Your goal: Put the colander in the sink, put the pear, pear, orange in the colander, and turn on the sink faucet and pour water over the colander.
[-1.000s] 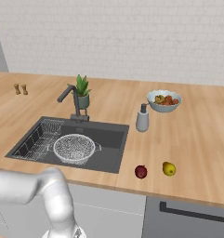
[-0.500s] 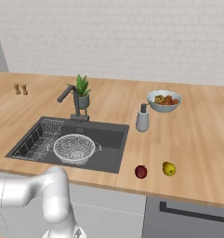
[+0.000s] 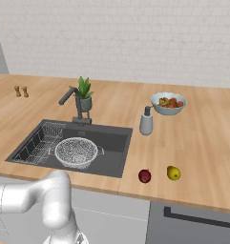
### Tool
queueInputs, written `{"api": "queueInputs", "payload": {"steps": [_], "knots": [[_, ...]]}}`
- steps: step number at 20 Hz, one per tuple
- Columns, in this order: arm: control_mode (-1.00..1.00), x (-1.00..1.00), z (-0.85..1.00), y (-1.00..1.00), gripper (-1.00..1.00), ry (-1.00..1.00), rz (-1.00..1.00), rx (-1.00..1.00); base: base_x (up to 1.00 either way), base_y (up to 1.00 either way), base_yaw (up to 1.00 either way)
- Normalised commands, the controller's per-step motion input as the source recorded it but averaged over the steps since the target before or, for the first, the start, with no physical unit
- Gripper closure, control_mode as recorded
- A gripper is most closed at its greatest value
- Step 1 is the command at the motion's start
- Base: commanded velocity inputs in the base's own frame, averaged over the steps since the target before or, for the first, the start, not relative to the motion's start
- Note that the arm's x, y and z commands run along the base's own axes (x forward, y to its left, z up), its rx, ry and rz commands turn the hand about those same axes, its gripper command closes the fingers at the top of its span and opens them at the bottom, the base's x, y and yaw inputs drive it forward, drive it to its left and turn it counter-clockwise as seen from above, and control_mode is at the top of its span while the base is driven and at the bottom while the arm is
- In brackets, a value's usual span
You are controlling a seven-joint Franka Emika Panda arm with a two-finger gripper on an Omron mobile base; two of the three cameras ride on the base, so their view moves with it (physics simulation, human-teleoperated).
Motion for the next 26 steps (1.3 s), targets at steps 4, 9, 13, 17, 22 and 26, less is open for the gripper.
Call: {"api": "queueInputs", "payload": {"steps": [4,9,13,17,22,26], "knots": [[-1.00,0.15,-0.15,0.24,-1.00,-0.05,0.00,0.00,0.00,0.00,0.00],[-1.00,0.29,-0.23,0.26,-1.00,-0.01,0.00,0.00,0.00,0.00,0.00],[-1.00,0.28,-0.43,0.06,-1.00,0.00,0.00,0.00,0.00,0.00,0.00],[-1.00,0.06,-0.59,0.34,-1.00,0.01,0.00,0.00,0.00,0.00,0.00],[-1.00,0.00,-0.61,0.23,1.00,0.00,0.00,0.00,0.00,0.00,0.00],[-1.00,-0.13,-0.68,0.00,1.00,-0.02,0.00,0.00,0.00,0.00,0.00]]}}
